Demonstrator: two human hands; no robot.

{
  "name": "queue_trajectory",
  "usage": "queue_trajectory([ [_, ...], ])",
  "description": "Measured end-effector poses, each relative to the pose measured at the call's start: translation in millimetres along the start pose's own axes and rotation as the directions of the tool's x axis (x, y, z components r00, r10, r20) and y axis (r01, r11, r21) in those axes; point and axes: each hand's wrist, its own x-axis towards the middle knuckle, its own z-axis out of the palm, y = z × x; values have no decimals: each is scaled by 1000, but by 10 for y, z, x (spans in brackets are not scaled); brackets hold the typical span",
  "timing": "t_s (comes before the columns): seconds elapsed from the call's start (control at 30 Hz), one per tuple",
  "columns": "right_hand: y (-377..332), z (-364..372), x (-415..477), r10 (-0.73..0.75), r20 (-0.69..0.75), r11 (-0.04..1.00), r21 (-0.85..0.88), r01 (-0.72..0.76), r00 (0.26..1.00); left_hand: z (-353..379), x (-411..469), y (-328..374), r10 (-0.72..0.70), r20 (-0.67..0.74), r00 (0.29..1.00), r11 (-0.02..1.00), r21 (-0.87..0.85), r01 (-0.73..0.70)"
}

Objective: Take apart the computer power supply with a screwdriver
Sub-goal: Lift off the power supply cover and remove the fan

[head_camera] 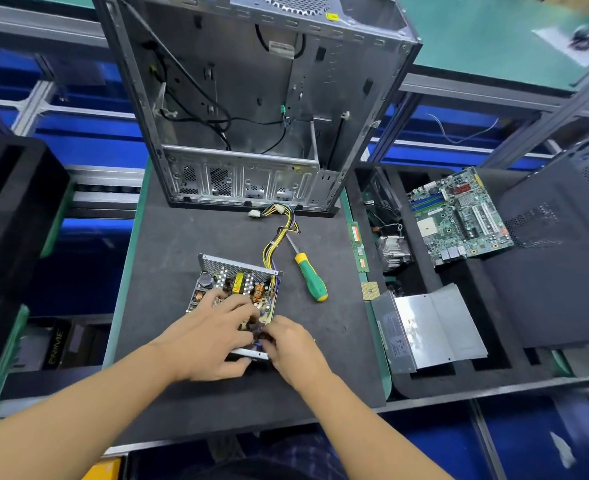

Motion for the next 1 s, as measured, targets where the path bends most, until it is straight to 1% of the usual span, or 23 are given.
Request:
queue_trajectory([
  [0.13, -16, 17, -8, 69, -17, 997, 38, -68, 997, 14, -8, 13, -5, -56, 998, 999, -44, 2],
  [0.2, -34, 25, 1, 71, 1, 997, -7, -71, 998, 22, -3, 12, -43, -87, 995, 998, -49, 39],
  [0.3, -61, 31, 2, 34, 46, 994, -101, -29, 998, 30, 29, 24, -123, -106, 987, 992, -48, 119],
  [0.37, -66, 38, -7, 8, 69, 990, -141, 2, 998, 38, 44, 34, -165, -102, 981, 986, -54, 160],
  [0.43, -76, 46, -18, 19, 81, 985, -172, -5, 997, 52, 50, 33, -182, -92, 979, 983, -51, 178],
  [0.53, -98, 72, -32, 40, 91, 979, -200, -21, 995, 65, 48, 29, -187, -89, 978, 982, -48, 184],
  [0.7, -114, 15, 12, 24, 140, 970, -241, 11, 990, 51, 44, 47, -186, -89, 979, 983, -31, 184],
  [0.83, -119, 10, 33, 71, 102, 977, -206, -49, 992, 43, 50, 42, -194, -54, 980, 981, 6, 194],
  [0.9, -110, -3, 25, 48, 123, 978, -208, -22, 991, 45, 60, 24, -187, -49, 981, 982, 19, 188],
  [1.0, -100, -45, -2, -37, 202, 968, -234, 85, 979, 80, 64, 22, -165, -59, 984, 984, 54, 168],
])
